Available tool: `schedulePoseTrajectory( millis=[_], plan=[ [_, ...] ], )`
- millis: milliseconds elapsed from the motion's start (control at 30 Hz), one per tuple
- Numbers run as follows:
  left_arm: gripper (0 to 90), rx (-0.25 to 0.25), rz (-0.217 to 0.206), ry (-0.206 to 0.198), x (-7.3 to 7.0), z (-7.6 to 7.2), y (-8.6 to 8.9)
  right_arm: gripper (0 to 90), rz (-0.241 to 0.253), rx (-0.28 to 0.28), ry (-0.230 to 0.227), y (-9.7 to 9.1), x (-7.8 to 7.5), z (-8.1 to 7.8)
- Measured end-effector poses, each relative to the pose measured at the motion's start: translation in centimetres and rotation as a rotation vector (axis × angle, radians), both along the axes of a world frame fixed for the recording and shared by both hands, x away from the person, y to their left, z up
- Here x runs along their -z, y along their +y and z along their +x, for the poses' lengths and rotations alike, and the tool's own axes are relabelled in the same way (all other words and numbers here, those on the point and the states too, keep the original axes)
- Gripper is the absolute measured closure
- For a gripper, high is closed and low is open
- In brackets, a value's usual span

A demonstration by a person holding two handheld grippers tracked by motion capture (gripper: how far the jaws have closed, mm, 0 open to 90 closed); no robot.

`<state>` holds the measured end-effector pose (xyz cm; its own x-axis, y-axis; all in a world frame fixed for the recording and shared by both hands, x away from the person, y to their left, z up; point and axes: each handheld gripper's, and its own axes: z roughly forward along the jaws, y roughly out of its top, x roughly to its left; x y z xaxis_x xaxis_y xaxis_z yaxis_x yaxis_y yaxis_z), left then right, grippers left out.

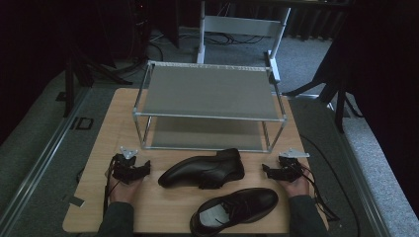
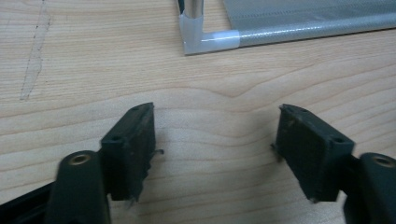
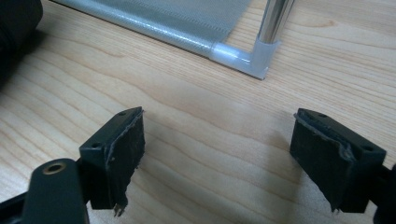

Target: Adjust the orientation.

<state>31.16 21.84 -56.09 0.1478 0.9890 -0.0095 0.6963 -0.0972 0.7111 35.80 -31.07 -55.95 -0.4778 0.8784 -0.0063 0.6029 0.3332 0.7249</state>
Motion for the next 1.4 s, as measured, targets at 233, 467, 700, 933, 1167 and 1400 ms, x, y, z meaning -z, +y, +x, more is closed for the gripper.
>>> schedulePoseTrajectory(
  millis=[233, 467, 700, 933, 1167, 1400],
  plan=[
    [43.2, -0.001, 0.004, 0.023, -0.4, -0.3, 0.1, 30.7, -0.005, -0.007, 0.006, 0.0, -0.3, -0.4],
    [44.9, -0.001, -0.022, 0.034, -0.7, -0.5, 0.6, 37.1, -0.001, -0.032, -0.001, 0.4, -1.2, -1.2],
    [46.9, 0.012, -0.067, -0.016, -1.6, -1.6, 0.8, 37.1, 0.003, -0.084, -0.055, 1.6, -3.2, -3.1],
    [47.3, 0.096, -0.079, -0.068, -3.6, -2.6, 0.1, 37.1, 0.017, -0.111, -0.075, 2.2, -4.2, -4.2],
    [48.9, 0.221, -0.070, -0.143, -6.7, -4.0, -1.8, 36.3, -0.005, -0.139, -0.086, 3.2, -5.3, -5.1],
    [49.0, 0.318, -0.071, -0.173, -9.3, -4.8, -3.7, 35.2, 0.004, -0.144, -0.099, 3.0, -6.2, -6.9]
  ],
)
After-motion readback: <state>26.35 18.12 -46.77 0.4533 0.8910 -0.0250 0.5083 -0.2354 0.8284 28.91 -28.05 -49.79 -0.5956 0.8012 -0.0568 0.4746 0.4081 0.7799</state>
